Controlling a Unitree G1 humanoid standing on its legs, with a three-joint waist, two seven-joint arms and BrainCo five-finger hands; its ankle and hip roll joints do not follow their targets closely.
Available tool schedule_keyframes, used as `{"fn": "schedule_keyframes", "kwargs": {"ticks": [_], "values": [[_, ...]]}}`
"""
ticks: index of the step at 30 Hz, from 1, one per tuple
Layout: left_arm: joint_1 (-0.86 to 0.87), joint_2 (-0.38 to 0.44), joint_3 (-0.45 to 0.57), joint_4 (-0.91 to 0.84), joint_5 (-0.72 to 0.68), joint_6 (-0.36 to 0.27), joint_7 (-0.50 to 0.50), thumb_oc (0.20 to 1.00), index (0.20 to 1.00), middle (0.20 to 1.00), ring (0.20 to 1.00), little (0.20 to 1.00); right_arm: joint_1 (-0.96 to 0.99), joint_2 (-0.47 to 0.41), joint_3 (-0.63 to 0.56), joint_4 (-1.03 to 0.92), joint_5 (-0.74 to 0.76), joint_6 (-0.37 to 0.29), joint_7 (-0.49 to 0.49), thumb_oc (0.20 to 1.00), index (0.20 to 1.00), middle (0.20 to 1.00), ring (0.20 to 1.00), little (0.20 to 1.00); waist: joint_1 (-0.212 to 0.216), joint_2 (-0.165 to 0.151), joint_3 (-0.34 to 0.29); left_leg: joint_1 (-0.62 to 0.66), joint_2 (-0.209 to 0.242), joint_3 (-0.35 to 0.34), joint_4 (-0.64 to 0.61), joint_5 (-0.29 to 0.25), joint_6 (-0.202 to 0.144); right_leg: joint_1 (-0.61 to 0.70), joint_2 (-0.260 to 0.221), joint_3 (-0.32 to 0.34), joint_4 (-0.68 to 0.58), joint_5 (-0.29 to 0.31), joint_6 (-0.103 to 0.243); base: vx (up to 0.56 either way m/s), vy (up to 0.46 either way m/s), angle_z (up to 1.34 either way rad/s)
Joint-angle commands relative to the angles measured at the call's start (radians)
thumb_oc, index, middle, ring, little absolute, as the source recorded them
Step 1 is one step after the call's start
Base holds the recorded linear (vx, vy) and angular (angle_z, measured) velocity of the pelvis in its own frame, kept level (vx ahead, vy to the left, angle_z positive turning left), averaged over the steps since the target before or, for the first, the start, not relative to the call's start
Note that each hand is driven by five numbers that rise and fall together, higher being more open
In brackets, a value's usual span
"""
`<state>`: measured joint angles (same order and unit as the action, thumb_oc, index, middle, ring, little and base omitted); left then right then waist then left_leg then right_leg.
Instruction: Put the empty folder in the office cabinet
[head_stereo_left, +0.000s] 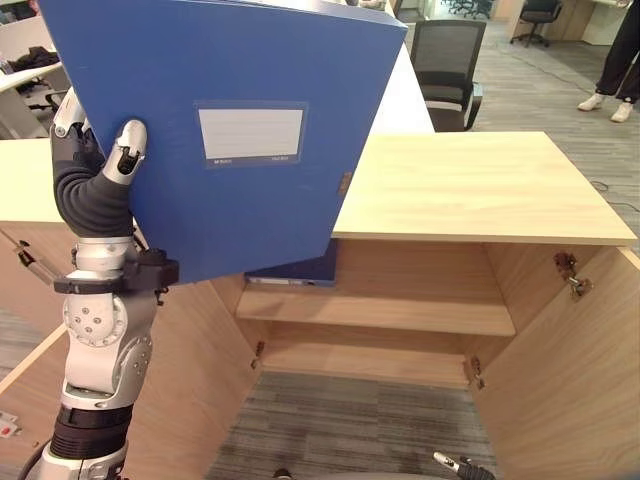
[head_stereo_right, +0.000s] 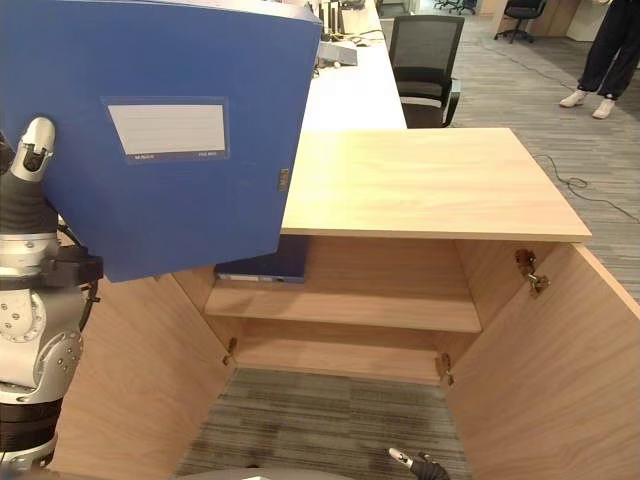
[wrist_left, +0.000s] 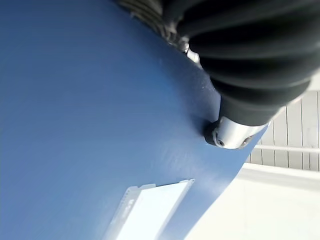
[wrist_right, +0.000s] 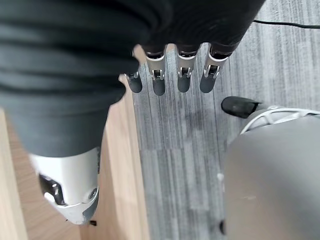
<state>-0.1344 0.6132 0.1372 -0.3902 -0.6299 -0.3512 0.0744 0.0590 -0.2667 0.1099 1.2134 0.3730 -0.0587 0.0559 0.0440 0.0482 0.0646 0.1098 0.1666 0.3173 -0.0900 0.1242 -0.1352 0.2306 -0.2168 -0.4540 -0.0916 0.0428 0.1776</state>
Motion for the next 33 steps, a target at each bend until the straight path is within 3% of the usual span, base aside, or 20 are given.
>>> {"fn": "schedule_keyframes", "kwargs": {"ticks": [1, 3, 9, 15, 22, 28, 33], "values": [[-0.054, 0.051, 0.068, -0.051, -0.189, -0.040, -0.084, 0.200, 0.200, 0.200, 0.200, 0.200, -0.077, -0.007, 0.016, -0.007, 0.022, -0.010, 0.022, 1.000, 1.000, 1.000, 1.000, 1.000, 0.015, -0.008, 0.049, 0.049, -0.006, -0.030, 0.018, -0.077, -0.012, -0.004, -0.002, -0.047, 0.024, -0.019, 0.011, 0.00, 0.000, 0.00], [-0.030, 0.070, 0.082, -0.050, -0.249, -0.029, -0.111, 0.200, 0.200, 0.200, 0.200, 0.200, -0.078, -0.009, 0.018, -0.010, 0.024, -0.011, 0.025, 1.000, 1.000, 1.000, 1.000, 1.000, 0.020, -0.009, 0.049, 0.049, -0.005, -0.032, 0.018, -0.077, -0.011, -0.004, -0.002, -0.048, 0.024, -0.017, 0.011, 0.00, 0.000, 0.00], [0.011, 0.077, 0.055, -0.043, -0.257, -0.001, -0.124, 0.200, 0.200, 0.200, 0.200, 0.200, -0.094, -0.016, 0.041, -0.109, 0.048, -0.024, 0.045, 1.000, 1.000, 1.000, 1.000, 1.000, 0.025, -0.012, 0.053, 0.050, -0.006, -0.031, 0.018, -0.078, -0.009, -0.005, -0.001, -0.043, 0.026, -0.016, 0.010, -0.01, 0.010, 0.04], [0.053, 0.057, 0.004, -0.042, -0.218, 0.033, -0.133, 0.200, 0.200, 0.200, 0.200, 0.200, -0.054, -0.122, 0.058, -0.602, 0.089, -0.069, 0.079, 1.000, 1.000, 1.000, 1.000, 1.000, 0.016, -0.021, 0.062, 0.048, -0.007, -0.027, 0.018, -0.078, -0.005, -0.018, -0.005, -0.036, 0.033, -0.013, 0.012, 0.00, 0.001, -0.01], [0.060, 0.014, -0.025, 0.011, -0.117, 0.076, -0.143, 0.200, 0.200, 0.200, 0.200, 0.200, -0.027, -0.254, -0.025, -1.090, 0.148, -0.093, 0.138, 1.000, 1.000, 1.000, 1.000, 1.000, -0.011, -0.034, 0.060, 0.043, -0.006, -0.016, 0.014, -0.074, 0.003, -0.035, -0.009, -0.021, 0.033, -0.005, 0.014, 0.01, 0.009, -0.04], [0.061, -0.026, -0.022, 0.023, -0.074, 0.086, -0.169, 0.200, 0.200, 0.200, 0.200, 0.200, -0.049, -0.284, -0.061, -1.271, 0.214, -0.089, 0.195, 1.000, 1.000, 1.000, 1.000, 1.000, -0.023, -0.040, 0.054, 0.042, -0.003, -0.011, 0.012, -0.074, 0.004, -0.044, -0.008, -0.009, 0.028, -0.002, 0.014, 0.01, 0.000, -0.01], [0.053, -0.043, -0.022, 0.033, -0.066, 0.088, -0.171, 0.200, 0.200, 0.200, 0.200, 0.200, -0.062, -0.269, -0.049, -1.311, 0.267, -0.072, 0.226, 1.000, 1.000, 1.000, 1.000, 1.000, -0.026, -0.040, 0.051, 0.045, -0.001, -0.008, 0.011, -0.076, 0.005, -0.043, -0.006, -0.003, 0.026, -0.003, 0.012, 0.01, 0.000, -0.06]]}}
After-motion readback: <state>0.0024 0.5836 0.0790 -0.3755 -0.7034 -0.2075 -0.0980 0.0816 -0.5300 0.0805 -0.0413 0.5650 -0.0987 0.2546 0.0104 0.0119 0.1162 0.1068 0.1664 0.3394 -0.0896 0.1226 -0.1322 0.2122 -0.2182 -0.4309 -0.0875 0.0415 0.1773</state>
